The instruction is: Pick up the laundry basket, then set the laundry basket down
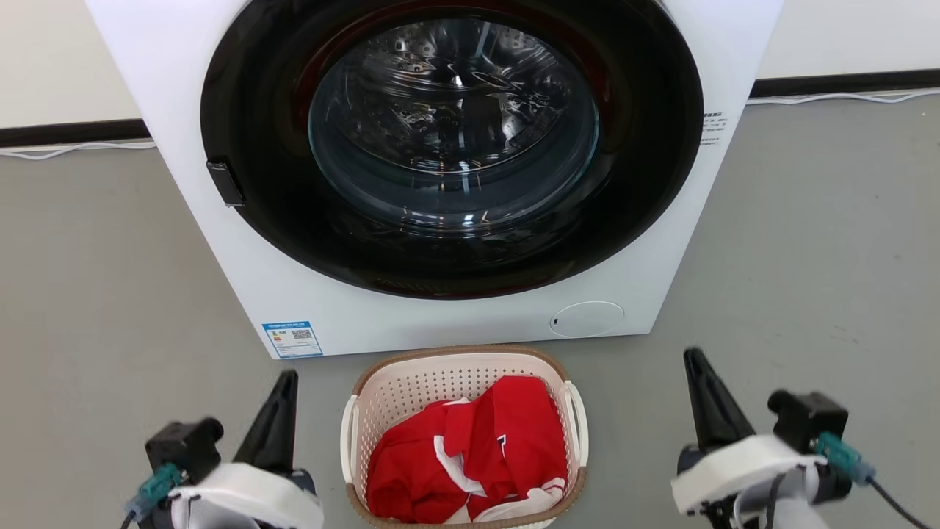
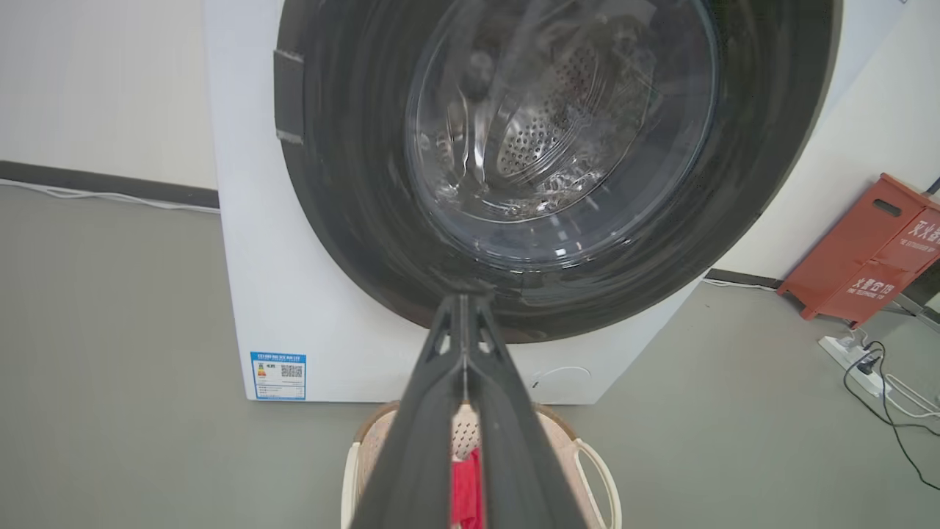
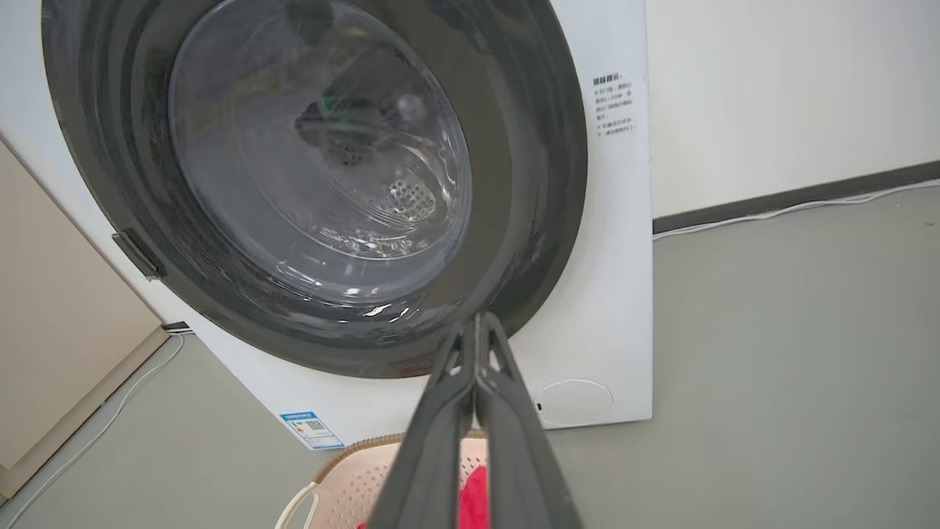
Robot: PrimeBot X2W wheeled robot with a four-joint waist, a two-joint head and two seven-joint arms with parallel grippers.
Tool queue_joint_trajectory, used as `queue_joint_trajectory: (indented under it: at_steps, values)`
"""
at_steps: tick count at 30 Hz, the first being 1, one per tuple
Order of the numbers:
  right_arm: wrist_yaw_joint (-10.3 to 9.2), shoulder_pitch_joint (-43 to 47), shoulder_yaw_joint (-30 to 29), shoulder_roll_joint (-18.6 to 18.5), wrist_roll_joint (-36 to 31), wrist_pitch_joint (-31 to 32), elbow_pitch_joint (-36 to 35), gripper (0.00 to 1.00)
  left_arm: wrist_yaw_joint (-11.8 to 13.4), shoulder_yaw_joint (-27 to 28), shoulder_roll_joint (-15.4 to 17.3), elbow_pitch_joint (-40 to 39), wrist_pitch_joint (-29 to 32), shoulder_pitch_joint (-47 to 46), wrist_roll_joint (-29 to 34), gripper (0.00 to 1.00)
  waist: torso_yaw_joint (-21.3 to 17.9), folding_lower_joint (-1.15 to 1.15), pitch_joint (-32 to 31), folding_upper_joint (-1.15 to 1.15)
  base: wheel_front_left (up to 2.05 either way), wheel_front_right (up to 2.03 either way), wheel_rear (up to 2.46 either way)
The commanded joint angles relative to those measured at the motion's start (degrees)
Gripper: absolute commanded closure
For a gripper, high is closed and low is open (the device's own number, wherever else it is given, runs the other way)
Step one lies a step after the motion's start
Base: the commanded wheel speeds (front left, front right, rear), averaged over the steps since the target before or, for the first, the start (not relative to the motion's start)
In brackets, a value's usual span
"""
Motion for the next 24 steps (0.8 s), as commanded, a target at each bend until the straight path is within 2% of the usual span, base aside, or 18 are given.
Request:
queue_joint_trajectory:
  at_steps: [1,5,10,24]
  values:
    - [0.01,-1.4,-0.2,-0.1,1.3,0.4,-1.3,1.00,0.0,0.4,0.4,-1.2,0.3,-1.2,-1.2,1.00,0.0,0.01,0.0,0.00,0.00,0.00,0.00]
    - [0.02,-1.2,-0.6,-0.1,3.8,1.0,-1.7,1.00,0.0,0.8,0.3,-1.4,1.0,-1.1,-3.4,1.00,0.0,0.13,-0.2,0.00,0.00,0.00,0.00]
    - [0.04,-1.0,-1.0,-0.1,6.7,1.9,-2.1,1.00,0.0,1.3,0.1,-1.5,1.8,-1.1,-6.1,1.00,0.0,0.01,-0.3,0.00,0.00,0.00,0.00]
    - [0.08,-0.5,-2.0,-0.1,14.5,4.0,-3.2,1.00,0.0,2.6,-0.4,-1.8,4.0,-1.2,-13.1,1.00,0.1,0.00,-0.5,0.00,0.00,0.00,0.00]
